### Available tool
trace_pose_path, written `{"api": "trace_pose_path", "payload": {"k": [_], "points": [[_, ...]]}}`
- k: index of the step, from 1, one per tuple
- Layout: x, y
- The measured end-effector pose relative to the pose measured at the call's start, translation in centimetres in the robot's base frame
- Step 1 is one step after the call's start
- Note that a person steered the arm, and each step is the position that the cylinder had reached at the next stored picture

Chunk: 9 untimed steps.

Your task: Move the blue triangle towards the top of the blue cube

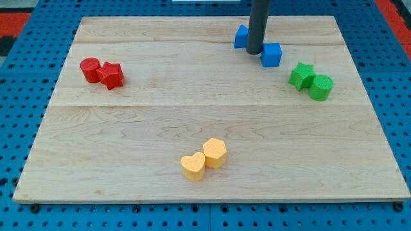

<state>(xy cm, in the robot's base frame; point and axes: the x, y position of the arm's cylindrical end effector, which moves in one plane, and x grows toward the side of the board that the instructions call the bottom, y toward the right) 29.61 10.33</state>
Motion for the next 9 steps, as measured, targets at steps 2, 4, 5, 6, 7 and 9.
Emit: {"api": "trace_pose_path", "payload": {"k": [2, 4, 5, 6, 7, 9], "points": [[-0.1, 4.6], [-10.1, 0.6], [-5.4, -6.8], [0.7, -6.0], [-1.2, -6.4], [-4.7, 0.4]]}}
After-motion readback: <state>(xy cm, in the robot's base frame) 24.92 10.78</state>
